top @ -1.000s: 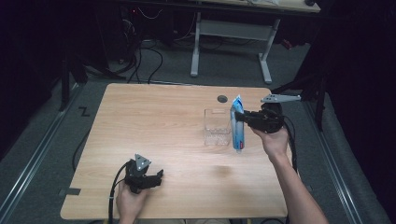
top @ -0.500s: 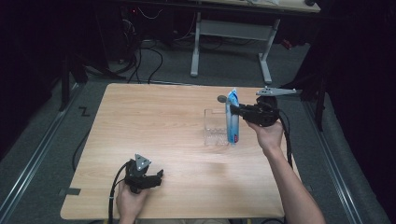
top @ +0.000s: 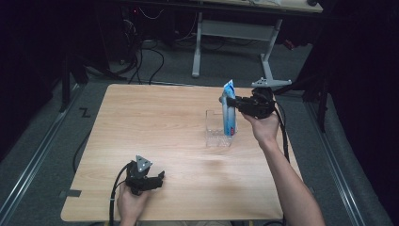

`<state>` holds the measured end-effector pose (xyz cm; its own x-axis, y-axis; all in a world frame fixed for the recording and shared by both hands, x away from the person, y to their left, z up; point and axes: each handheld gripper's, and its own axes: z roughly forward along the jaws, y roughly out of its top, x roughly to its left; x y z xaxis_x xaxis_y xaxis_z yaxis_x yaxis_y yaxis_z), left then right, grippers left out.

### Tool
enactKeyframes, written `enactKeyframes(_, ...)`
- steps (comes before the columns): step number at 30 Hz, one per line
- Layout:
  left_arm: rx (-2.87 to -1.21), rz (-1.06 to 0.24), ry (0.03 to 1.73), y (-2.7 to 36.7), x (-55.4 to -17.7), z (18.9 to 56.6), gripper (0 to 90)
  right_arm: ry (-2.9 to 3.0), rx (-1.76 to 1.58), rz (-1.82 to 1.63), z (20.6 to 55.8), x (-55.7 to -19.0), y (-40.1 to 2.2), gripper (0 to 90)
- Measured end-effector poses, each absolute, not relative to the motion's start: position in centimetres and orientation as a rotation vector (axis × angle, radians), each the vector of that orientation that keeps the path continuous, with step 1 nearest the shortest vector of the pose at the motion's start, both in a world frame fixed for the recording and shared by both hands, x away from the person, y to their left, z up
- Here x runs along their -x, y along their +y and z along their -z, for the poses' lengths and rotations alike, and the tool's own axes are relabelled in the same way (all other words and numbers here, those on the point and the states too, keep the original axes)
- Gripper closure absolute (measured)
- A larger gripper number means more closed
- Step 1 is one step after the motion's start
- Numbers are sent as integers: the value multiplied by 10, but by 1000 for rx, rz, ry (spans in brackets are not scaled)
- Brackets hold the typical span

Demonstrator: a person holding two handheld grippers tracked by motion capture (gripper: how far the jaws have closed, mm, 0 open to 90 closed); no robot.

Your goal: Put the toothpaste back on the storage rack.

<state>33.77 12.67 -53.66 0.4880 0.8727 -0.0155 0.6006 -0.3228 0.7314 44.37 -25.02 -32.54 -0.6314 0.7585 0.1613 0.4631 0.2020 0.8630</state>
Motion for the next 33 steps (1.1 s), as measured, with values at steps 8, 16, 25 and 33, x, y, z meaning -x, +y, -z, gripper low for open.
enactKeyframes(8, -2046, -507, 1211, 127, -338, 537, 171, 2166, -1172, -1374, 326, -455, -245, 760)
enactKeyframes(16, -2045, -507, 1211, 127, -338, 537, 172, 2135, -1201, -1346, 331, -462, -245, 759)
enactKeyframes(25, -2049, -508, 1209, 127, -338, 537, 172, 2103, -1212, -1309, 339, -468, -242, 758)
enactKeyframes(33, -2050, -507, 1209, 127, -338, 536, 172, 2099, -1266, -1299, 349, -474, -245, 756)
